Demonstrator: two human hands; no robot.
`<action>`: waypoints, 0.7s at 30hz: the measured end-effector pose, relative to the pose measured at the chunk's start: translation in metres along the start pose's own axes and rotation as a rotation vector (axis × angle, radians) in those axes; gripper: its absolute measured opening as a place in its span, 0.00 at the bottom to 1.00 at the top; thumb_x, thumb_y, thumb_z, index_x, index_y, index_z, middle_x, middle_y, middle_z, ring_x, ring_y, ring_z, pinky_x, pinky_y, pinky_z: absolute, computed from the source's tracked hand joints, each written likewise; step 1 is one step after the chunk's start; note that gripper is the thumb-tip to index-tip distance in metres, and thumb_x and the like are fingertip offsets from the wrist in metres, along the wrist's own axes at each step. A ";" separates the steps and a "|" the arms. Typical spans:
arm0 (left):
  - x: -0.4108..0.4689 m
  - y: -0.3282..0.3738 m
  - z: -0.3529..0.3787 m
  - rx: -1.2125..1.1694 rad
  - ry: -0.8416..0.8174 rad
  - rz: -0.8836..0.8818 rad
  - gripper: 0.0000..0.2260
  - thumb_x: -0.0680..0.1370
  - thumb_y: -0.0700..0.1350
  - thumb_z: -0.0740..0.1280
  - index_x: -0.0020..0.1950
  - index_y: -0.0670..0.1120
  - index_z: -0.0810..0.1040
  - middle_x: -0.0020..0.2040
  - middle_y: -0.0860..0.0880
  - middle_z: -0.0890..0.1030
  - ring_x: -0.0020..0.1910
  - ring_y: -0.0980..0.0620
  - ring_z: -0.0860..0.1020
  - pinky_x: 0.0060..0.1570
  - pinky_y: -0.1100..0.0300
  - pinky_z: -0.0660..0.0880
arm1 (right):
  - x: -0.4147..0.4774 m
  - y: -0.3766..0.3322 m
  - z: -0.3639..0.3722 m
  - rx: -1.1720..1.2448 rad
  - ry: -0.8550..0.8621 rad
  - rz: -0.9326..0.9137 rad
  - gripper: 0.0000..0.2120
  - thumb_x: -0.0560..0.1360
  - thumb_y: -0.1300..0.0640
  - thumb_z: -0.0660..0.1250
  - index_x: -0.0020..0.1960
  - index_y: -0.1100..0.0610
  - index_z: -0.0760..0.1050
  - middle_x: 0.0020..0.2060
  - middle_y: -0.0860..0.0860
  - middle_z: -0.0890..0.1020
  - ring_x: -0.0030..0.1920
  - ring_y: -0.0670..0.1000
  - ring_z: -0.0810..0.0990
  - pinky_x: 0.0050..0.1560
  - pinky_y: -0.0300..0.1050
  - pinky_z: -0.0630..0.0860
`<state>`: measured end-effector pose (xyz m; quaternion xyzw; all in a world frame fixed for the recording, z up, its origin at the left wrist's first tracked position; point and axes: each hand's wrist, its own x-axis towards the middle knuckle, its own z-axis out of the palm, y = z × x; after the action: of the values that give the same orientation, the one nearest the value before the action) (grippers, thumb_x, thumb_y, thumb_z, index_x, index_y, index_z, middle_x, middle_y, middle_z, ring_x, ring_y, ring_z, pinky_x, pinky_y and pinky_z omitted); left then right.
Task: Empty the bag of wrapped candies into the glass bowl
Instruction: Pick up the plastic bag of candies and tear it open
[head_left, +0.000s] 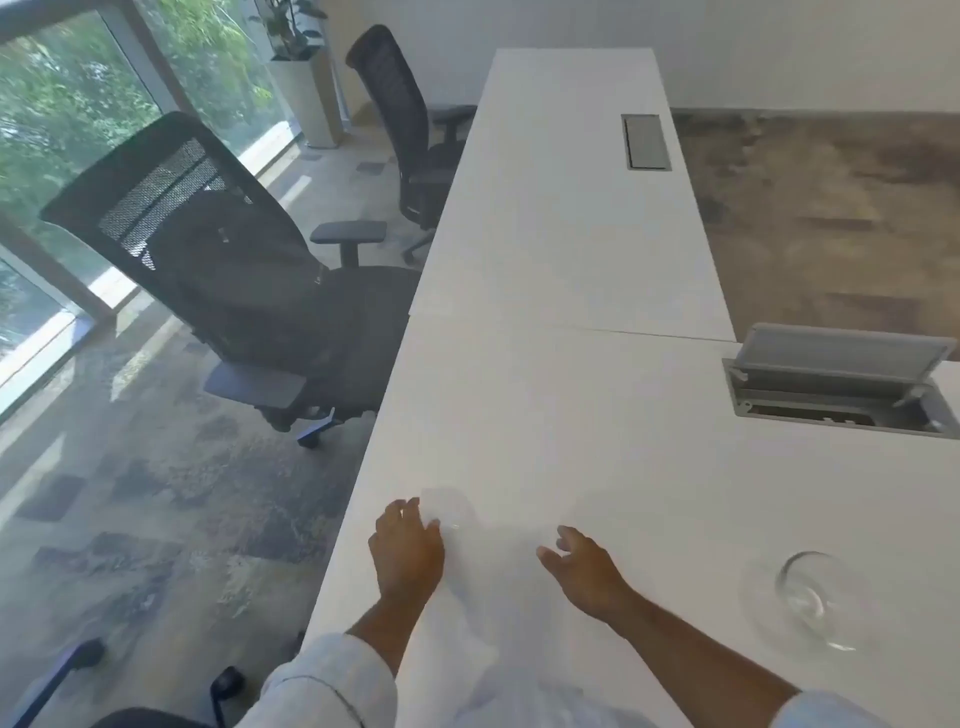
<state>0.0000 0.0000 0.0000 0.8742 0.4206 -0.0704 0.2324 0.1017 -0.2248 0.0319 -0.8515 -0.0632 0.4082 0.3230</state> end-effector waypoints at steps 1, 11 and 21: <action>0.007 -0.008 -0.003 -0.054 0.007 -0.055 0.23 0.87 0.50 0.65 0.80 0.44 0.73 0.79 0.42 0.75 0.78 0.40 0.73 0.77 0.42 0.69 | 0.002 -0.002 0.002 0.010 -0.011 0.000 0.34 0.82 0.43 0.65 0.82 0.59 0.62 0.78 0.56 0.72 0.75 0.55 0.74 0.70 0.45 0.70; 0.052 -0.029 -0.009 -0.163 -0.152 -0.252 0.17 0.81 0.52 0.70 0.68 0.47 0.84 0.65 0.47 0.87 0.70 0.41 0.80 0.63 0.49 0.74 | 0.018 -0.010 0.004 0.057 -0.047 0.081 0.33 0.82 0.44 0.65 0.81 0.58 0.63 0.78 0.56 0.72 0.77 0.55 0.72 0.71 0.48 0.69; 0.043 -0.003 0.000 -0.648 -0.221 -0.227 0.04 0.83 0.35 0.69 0.49 0.38 0.80 0.40 0.34 0.88 0.31 0.40 0.87 0.35 0.48 0.83 | 0.030 -0.025 0.004 0.140 -0.057 0.066 0.28 0.82 0.47 0.67 0.78 0.57 0.69 0.73 0.54 0.77 0.71 0.53 0.77 0.62 0.43 0.71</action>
<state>0.0250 0.0320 -0.0148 0.6898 0.4877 -0.0528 0.5325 0.1220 -0.1925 0.0253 -0.8165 -0.0157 0.4460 0.3663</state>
